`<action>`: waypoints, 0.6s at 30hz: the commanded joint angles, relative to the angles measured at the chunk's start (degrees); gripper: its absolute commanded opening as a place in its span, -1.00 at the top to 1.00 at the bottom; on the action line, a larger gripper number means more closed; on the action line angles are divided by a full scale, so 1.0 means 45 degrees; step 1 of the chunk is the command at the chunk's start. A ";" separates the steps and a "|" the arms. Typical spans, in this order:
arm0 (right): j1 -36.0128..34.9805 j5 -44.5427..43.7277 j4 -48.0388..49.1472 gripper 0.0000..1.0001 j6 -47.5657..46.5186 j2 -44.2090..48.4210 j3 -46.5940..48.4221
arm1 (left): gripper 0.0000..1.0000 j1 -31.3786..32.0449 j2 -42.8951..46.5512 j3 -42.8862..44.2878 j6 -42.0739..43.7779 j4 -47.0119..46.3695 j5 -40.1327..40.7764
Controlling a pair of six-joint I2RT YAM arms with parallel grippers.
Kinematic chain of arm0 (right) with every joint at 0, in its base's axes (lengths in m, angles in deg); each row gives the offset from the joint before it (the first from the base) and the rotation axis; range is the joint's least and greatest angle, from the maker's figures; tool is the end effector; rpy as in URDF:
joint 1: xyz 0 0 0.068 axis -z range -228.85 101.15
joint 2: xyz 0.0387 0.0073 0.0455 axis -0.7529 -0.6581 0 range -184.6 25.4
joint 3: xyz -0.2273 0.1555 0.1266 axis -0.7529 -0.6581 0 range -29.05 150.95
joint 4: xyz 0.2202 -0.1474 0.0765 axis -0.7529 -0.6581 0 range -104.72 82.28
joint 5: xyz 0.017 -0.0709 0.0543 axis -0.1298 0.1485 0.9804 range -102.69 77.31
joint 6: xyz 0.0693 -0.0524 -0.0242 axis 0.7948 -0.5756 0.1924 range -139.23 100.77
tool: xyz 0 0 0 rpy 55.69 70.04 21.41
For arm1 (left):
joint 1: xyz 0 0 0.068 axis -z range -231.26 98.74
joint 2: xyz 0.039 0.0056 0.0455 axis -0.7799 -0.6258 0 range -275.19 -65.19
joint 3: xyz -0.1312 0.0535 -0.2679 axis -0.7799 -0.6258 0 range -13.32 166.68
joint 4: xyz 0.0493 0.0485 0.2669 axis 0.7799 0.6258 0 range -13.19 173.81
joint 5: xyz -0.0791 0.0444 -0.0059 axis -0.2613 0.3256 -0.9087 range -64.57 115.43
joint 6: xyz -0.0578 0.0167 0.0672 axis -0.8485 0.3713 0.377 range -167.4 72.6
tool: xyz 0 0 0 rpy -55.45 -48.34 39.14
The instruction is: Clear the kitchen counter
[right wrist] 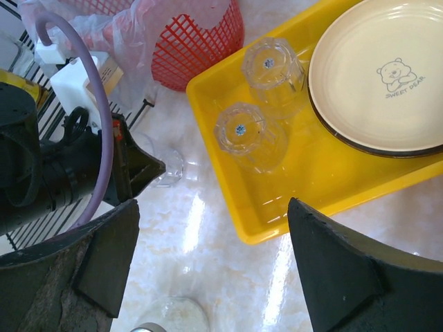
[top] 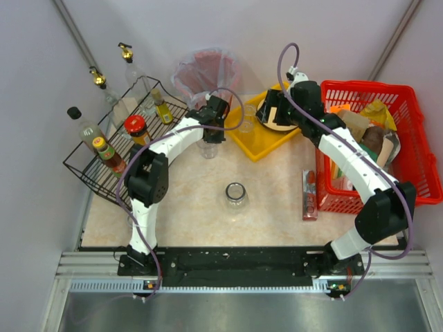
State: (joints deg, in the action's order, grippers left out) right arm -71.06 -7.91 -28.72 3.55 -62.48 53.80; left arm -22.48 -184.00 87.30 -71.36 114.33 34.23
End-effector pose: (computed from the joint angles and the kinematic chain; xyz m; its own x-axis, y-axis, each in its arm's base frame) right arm 0.3790 0.1621 0.3778 -0.5472 0.1933 -0.8144 -0.2540 0.8888 0.3816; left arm 0.4570 -0.2370 0.2210 -0.8242 -0.0053 -0.5662 0.0715 0.9910 -0.1134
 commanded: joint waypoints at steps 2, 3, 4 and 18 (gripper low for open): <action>0.0152 0.0383 0.0193 -0.71 0.0151 0.0621 0.0183 | 1.00 -0.0027 0.0754 0.0413 0.0286 0.0744 0.0350; 0.0152 0.0519 0.0193 -0.71 0.0151 0.0641 0.0202 | 1.00 -0.0066 0.1027 0.0472 0.0345 0.0783 0.0311; 0.0133 0.0772 0.0193 -0.73 0.0171 0.0680 0.0183 | 1.00 -0.0028 0.1358 0.0472 0.0384 0.0784 0.0195; 0.0113 0.5009 0.2478 -0.98 0.2258 0.2925 -0.0853 | 1.00 -0.0047 0.7902 -0.0876 -0.1488 -0.1930 -0.4977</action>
State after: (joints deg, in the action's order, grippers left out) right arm -71.06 6.27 -24.54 8.58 -53.82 48.49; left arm -22.59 -154.27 82.95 -73.31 113.10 21.73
